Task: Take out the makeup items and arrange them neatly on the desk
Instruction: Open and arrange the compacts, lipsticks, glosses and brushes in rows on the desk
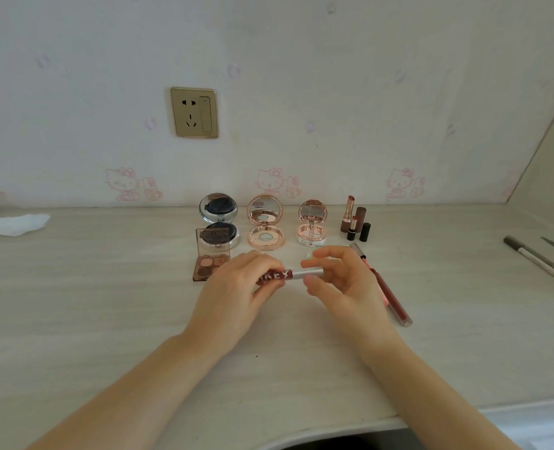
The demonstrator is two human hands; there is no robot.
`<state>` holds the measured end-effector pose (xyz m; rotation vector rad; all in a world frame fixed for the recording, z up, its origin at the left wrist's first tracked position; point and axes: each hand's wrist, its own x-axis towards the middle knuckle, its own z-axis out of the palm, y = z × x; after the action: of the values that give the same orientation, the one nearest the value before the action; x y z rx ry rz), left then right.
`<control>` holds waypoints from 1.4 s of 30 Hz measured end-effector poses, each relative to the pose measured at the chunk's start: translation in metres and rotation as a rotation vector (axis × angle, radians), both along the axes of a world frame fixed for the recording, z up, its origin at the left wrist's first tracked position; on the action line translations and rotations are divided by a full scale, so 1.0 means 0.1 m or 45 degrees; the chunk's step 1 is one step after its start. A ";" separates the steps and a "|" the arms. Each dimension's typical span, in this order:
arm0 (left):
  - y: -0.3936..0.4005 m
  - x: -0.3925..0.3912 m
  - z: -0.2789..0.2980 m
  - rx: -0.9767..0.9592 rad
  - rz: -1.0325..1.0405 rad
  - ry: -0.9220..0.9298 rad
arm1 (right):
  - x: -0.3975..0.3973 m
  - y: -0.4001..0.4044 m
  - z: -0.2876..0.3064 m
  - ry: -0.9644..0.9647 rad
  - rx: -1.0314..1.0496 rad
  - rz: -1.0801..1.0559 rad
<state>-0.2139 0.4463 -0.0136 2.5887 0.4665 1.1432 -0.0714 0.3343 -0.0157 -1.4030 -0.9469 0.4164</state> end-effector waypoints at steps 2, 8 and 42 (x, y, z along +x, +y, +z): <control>0.00 0.00 0.00 0.054 0.018 0.002 | -0.02 0.00 0.02 0.088 -0.023 -0.029; -0.02 0.02 -0.02 0.138 0.079 0.008 | -0.04 -0.01 0.02 0.036 -0.163 -0.047; 0.00 0.02 -0.04 0.063 0.068 0.002 | -0.03 0.02 -0.03 -0.011 -0.141 -0.027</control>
<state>-0.2118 0.4467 -0.0177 2.6342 0.5165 1.1850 -0.0746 0.3365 -0.0184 -1.5152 -0.9268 0.4531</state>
